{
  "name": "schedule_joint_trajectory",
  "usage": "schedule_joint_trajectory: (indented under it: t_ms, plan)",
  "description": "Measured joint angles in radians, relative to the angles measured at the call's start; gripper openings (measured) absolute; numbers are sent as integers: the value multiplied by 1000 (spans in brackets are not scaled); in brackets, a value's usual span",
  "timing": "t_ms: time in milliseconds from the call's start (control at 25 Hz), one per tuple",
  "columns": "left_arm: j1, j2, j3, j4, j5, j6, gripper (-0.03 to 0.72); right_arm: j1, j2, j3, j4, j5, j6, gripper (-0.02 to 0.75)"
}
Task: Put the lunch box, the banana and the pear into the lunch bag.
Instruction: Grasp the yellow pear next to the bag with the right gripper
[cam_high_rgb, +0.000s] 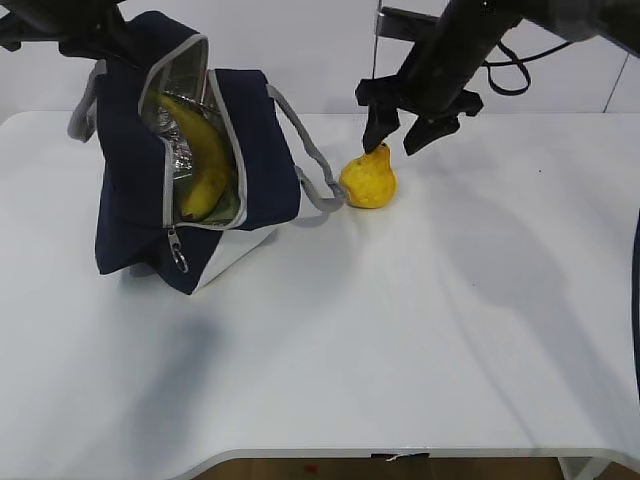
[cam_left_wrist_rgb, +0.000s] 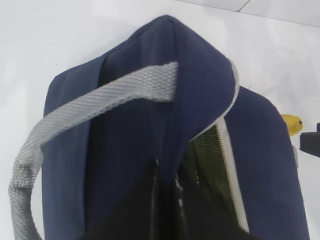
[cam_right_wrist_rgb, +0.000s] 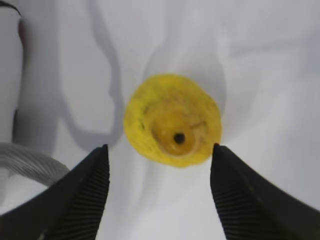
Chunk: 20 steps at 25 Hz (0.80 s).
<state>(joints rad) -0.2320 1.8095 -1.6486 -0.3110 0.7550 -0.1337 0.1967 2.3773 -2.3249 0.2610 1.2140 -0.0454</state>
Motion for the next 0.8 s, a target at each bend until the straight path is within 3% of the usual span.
schedule_joint_trajectory:
  t_ms: [800]
  plan:
    - [0,0,0,0,2,2,-6,-2,78,0,40,-105,-18,509]
